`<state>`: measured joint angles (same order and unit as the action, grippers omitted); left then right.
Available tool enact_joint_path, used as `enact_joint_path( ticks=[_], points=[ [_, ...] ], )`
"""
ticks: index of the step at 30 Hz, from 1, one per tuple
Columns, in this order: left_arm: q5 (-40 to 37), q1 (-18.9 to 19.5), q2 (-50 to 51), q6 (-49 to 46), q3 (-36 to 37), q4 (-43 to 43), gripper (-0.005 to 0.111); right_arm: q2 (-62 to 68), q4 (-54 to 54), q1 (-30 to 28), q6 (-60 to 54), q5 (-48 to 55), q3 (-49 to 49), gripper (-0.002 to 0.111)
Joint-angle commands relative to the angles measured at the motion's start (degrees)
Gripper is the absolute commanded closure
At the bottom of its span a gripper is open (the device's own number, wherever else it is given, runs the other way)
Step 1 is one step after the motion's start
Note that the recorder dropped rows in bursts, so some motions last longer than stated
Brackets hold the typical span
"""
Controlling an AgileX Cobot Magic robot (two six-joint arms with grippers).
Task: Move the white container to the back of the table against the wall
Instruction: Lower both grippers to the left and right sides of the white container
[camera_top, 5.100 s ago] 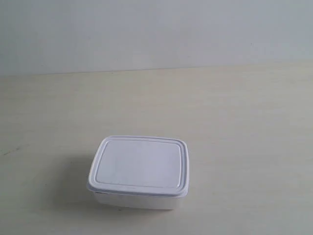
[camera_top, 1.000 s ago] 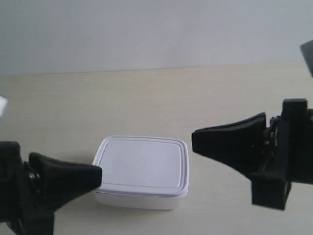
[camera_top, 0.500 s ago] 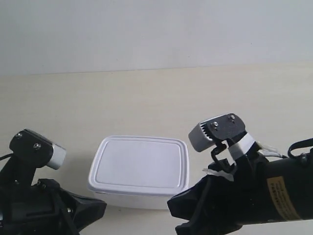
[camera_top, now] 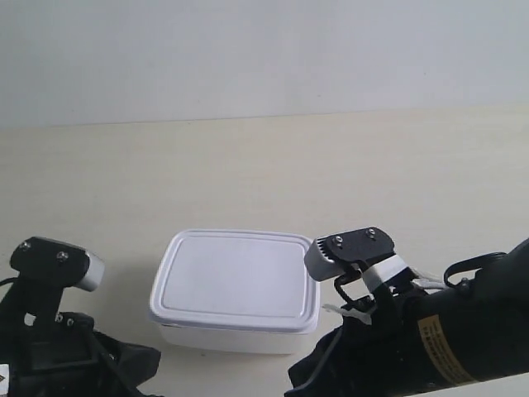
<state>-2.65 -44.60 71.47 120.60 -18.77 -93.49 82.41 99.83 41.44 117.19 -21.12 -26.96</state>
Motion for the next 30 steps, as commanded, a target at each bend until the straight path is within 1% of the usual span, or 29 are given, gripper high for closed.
enact_joint_path(
  ticks=[1, 5, 10, 17, 30],
  points=[
    [-0.08, 0.13, 5.77, 0.16, -1.1, 1.81, 0.107, 1.43, 0.11, 0.23, 0.81, 1.55, -0.36, 0.108],
    [-0.48, 0.13, 9.18, 0.02, -2.26, 1.81, 0.107, 2.33, 0.11, 0.23, 0.77, 2.96, -0.36, 0.108],
    [-0.41, 0.13, 11.01, -0.32, -3.55, 1.61, 0.107, 3.39, 0.11, 0.23, 0.77, 6.06, -0.36, 0.108],
    [-4.13, 0.13, 11.25, -0.87, -4.58, 1.4, 0.107, 4.79, 0.11, 0.23, 0.77, 9.01, -0.36, 0.108],
    [-5.11, 0.13, 11.25, -1.61, -6.95, 1.4, 0.107, 5.63, 0.11, 0.23, 1.2, 8.79, -3.49, 0.108]
  ],
)
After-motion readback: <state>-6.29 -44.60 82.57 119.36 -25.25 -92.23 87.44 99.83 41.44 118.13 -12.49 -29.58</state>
